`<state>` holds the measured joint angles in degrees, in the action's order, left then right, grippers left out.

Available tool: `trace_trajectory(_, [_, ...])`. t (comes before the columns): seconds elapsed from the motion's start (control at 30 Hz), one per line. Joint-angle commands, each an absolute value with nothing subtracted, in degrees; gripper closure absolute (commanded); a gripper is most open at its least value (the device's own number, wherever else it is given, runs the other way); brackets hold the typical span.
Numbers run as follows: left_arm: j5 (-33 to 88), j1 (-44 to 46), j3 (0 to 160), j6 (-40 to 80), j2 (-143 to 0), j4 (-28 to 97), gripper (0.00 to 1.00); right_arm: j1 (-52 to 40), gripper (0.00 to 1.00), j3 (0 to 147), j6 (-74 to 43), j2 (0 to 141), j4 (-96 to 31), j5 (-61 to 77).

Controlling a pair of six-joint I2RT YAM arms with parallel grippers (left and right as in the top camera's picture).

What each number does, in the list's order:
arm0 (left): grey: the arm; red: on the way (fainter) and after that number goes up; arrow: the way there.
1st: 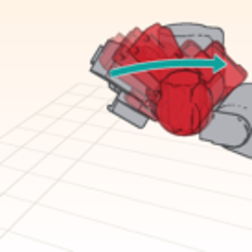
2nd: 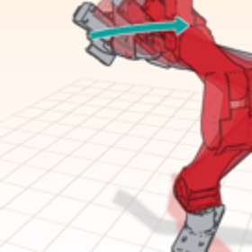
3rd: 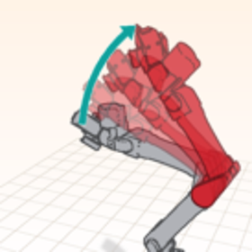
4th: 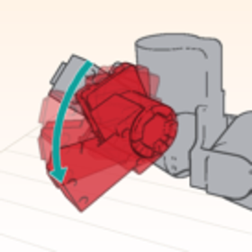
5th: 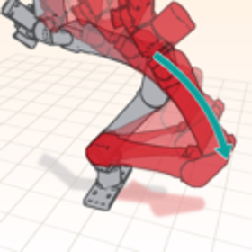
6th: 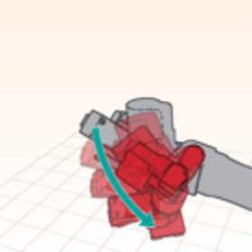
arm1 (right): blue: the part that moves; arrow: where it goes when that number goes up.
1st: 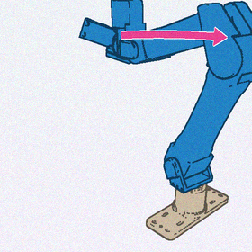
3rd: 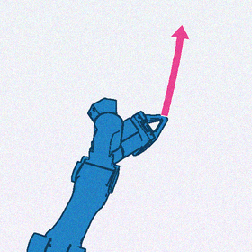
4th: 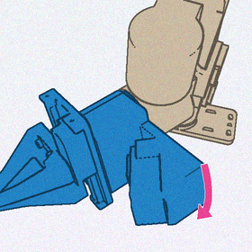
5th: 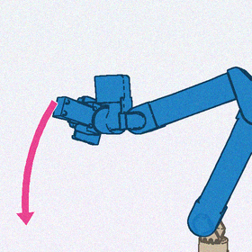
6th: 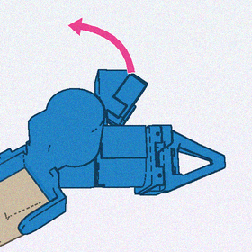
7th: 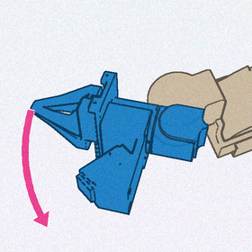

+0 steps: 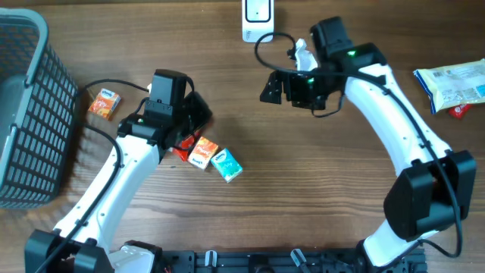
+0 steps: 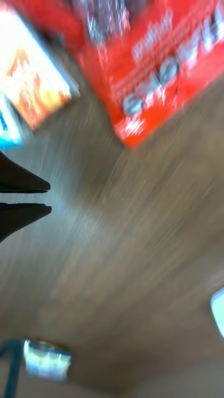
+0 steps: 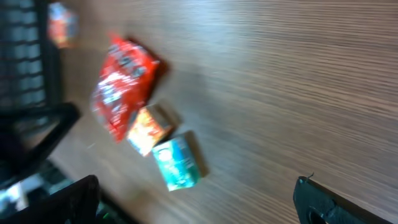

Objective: Scan the item barcode

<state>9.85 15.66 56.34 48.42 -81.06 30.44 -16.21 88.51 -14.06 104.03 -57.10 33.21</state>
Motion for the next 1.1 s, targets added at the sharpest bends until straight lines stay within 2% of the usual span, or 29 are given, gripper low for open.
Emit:
trace_trajectory(0.0, [2.37,11.18,63.31,40.25,-77.34,39.68,0.96,-16.82,0.0,88.58,-9.65,104.68,-55.31,42.46])
trace_trajectory(0.07, [-0.21,8.84,68.14,37.04,-75.24,45.76,0.94,-17.1,0.0,88.58,-12.45,104.71,-53.36,42.44])
trace_trajectory(0.1, [-1.41,8.05,69.97,35.97,-74.48,47.97,0.85,-17.43,0.0,88.58,-14.35,104.71,-52.1,42.46])
trace_trajectory(0.13, [-3.81,6.83,72.97,34.79,-73.34,51.7,0.71,-17.89,0.0,88.58,-16.49,104.71,-50.63,42.46])
trace_trajectory(0.2, [-7.84,5.1,76.84,34.7,-71.85,56.95,0.2,-19.2,0.0,88.58,-20.93,104.71,-47.44,42.44])
trace_trajectory(0.23, [-9.52,4.08,78.41,34.72,-71.07,59.37,0.05,-20.05,0.01,88.58,-22.46,104.71,-45.78,42.39])
trace_trajectory(0.27, [-10.63,2.63,79.66,34.74,-70.08,61.76,0.0,-21.17,0.01,88.58,-23.92,104.71,-44.21,41.98])
trace_trajectory(0.7, [-10.52,-15.29,79.94,38.39,-65.47,71.2,0.0,-44.31,0.05,88.58,-50.24,109.36,-35.9,11.16])
trace_trajectory(0.87, [-9.93,-18.04,79.94,38.37,-65.47,73.69,0.0,-49.69,0.05,88.6,-55.11,115.04,-27.86,9.8])
trace_trajectory(1.07, [-9.93,-18.17,79.94,38.35,-65.54,75.53,0.0,-51.48,0.06,88.6,-55.59,118.91,-20.84,10.5])
